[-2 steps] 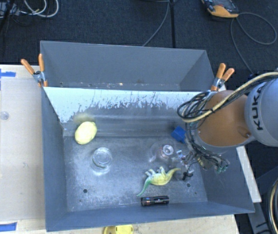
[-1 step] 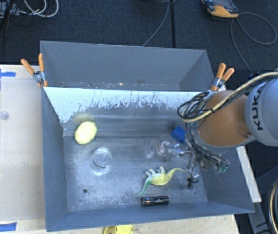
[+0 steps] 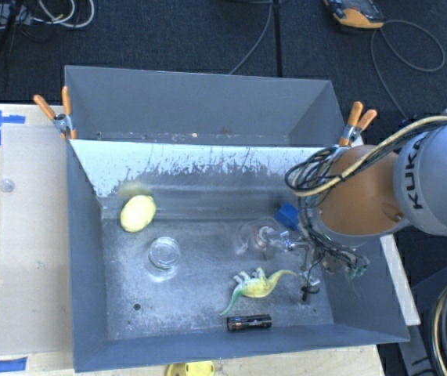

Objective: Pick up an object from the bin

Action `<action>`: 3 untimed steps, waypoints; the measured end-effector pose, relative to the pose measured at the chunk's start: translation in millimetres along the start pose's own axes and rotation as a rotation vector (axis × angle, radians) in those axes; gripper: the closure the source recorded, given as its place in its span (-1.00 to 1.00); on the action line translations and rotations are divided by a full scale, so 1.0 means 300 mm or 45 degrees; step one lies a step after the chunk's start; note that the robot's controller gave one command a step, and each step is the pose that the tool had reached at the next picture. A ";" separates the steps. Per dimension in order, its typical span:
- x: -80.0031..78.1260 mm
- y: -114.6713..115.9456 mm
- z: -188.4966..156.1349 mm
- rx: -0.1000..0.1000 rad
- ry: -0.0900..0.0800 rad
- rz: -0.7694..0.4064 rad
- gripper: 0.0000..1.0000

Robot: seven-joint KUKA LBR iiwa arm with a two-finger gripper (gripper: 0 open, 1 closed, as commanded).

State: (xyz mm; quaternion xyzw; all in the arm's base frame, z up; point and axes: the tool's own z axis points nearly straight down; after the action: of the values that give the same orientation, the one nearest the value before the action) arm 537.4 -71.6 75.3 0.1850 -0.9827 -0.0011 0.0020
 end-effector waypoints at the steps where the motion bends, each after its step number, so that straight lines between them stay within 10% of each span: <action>1: 0.000 0.000 0.000 0.000 0.000 -0.001 -1.00; 2: 0.071 -0.046 0.010 -0.003 0.000 -0.231 -1.00; 3: 0.028 -0.013 0.001 0.004 0.004 -0.351 -1.00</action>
Offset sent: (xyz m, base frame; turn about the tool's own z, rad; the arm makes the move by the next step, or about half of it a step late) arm -0.0320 -0.0544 -0.0053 -0.2992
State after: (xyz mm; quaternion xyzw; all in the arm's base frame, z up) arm 531.0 -78.2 74.9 0.3185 -0.9479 0.0005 0.0030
